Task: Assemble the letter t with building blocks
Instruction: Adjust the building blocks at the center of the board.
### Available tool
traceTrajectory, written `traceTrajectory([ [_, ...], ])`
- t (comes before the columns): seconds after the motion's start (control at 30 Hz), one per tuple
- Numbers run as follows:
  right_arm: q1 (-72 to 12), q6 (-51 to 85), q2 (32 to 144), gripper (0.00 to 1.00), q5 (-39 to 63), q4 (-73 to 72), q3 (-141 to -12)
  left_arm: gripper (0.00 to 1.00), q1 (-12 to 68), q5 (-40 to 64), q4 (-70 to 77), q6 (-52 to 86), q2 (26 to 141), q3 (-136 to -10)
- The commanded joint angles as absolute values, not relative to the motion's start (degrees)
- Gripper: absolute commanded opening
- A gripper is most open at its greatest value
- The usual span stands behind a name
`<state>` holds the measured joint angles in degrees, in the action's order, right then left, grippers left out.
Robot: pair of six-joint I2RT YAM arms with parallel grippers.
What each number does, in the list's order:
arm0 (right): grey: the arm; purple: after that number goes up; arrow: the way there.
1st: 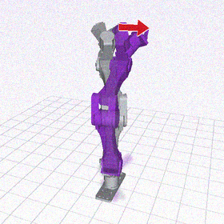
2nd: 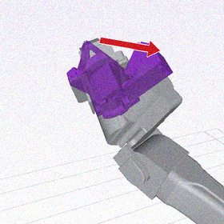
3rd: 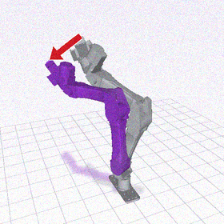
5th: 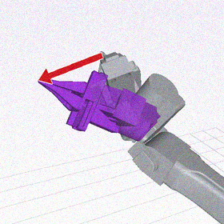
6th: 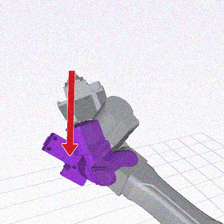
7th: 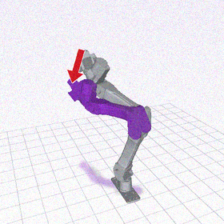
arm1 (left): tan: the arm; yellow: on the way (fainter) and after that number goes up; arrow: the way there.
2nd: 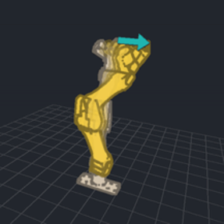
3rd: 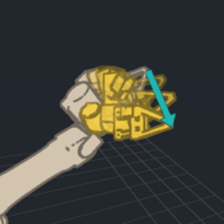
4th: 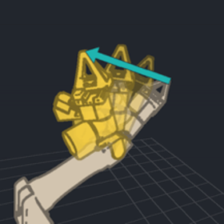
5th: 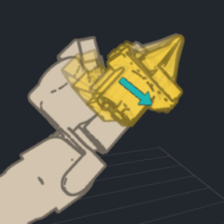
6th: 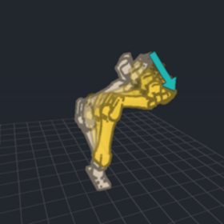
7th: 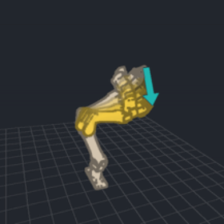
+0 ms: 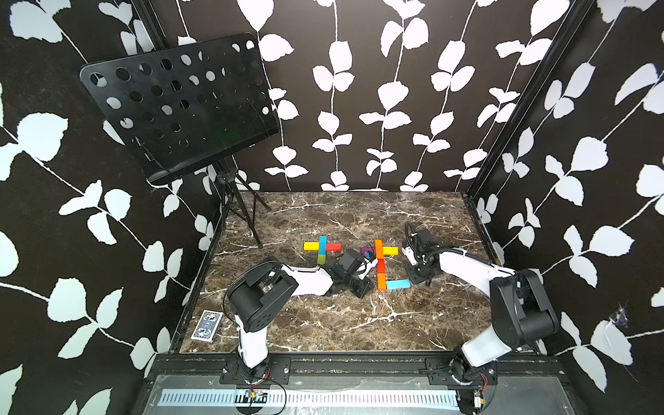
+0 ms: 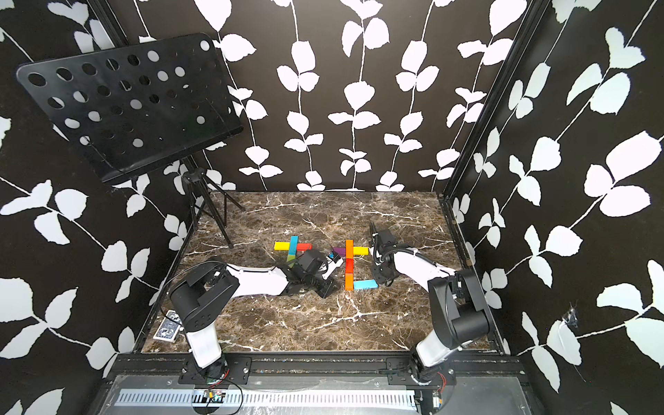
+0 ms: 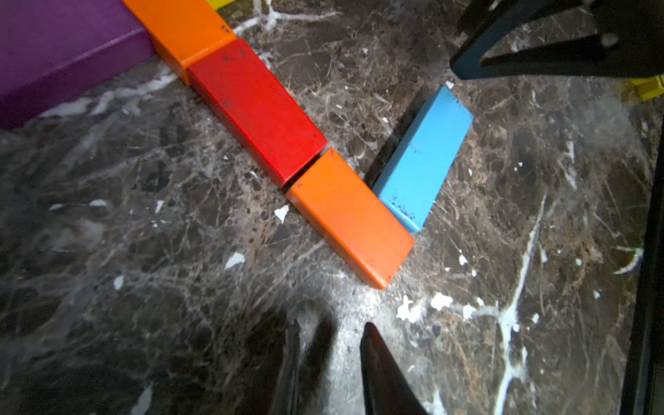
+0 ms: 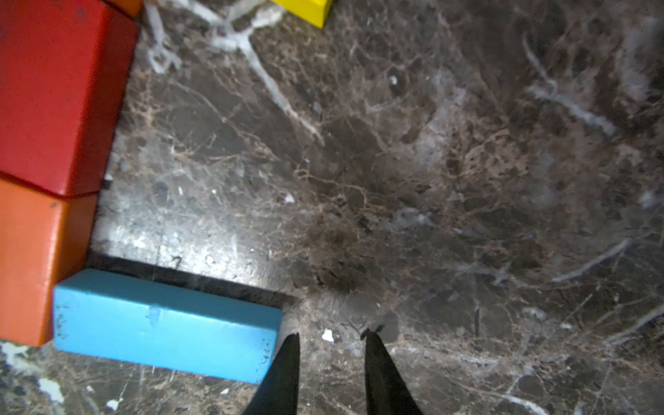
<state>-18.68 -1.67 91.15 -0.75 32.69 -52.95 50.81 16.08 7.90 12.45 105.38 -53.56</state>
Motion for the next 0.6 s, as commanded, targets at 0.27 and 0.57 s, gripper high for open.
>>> traceTrajectory([
  [0.27,-18.46,-1.10,92.81,0.31,0.04,39.05,-54.86,0.31,51.60,18.37,7.21,13.25,107.40,-56.13],
  [0.57,-18.46,-1.04,93.41,0.32,1.96,39.54,-54.97,0.32,51.77,17.93,6.91,13.58,107.60,-56.09],
])
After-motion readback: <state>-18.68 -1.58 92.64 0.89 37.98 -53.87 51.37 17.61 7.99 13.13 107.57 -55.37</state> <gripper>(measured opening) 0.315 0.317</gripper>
